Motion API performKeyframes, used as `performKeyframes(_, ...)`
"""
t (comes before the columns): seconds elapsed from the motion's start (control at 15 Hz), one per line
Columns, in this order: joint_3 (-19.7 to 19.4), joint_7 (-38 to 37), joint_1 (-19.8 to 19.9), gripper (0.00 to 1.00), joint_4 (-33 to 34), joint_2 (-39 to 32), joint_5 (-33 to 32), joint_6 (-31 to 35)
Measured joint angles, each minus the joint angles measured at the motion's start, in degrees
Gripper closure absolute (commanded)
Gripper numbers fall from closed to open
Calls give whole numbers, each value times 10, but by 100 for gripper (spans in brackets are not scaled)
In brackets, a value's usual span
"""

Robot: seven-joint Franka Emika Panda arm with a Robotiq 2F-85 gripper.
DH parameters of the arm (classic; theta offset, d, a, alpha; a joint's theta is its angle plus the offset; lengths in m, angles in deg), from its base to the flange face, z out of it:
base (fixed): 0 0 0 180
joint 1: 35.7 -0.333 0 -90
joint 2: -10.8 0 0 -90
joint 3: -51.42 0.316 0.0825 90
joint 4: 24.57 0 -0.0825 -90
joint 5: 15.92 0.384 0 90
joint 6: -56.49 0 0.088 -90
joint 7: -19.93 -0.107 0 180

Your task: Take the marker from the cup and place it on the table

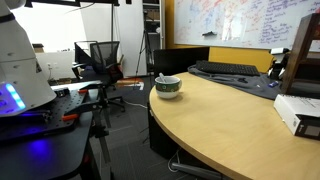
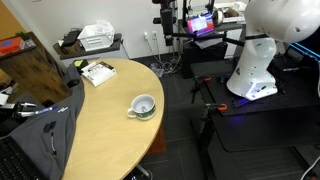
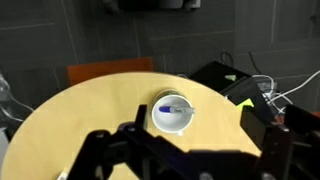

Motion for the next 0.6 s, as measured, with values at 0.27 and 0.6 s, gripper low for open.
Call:
performKeyframes(0.27,36,-132,0,0,45,-109,25,64)
performKeyframes(0.6,35,-253,4,0,121,-278,48,117)
